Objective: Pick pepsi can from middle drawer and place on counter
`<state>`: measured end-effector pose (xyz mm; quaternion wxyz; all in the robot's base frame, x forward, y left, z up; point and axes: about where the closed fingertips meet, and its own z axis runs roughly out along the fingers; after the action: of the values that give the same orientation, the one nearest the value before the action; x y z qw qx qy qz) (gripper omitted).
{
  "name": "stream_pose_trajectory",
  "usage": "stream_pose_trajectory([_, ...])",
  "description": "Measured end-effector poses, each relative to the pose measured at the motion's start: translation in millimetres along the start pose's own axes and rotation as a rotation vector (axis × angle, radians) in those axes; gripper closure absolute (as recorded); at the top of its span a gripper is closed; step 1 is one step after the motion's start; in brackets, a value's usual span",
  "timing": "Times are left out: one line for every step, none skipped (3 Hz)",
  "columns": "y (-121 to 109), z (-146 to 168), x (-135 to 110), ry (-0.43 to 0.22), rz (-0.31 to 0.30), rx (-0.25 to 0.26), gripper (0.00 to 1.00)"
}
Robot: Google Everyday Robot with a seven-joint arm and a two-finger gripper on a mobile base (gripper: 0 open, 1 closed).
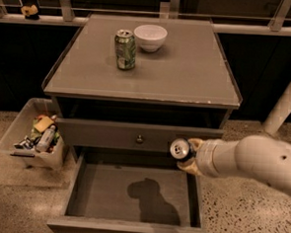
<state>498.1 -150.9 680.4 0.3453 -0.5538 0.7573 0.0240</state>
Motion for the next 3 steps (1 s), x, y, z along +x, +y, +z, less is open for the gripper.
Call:
stream_pose_trajectory([-43.5, -56.0, -51.3, -0.007, -0.106, 0.065, 1.0])
stream_pose_trajectory([-87.6, -86.5, -105.5, -0.028, -0.192, 0.084, 1.0])
stream_pose_trajectory([-95.9, -81.2, -137.0, -0.085, -0.268, 0.037, 1.0])
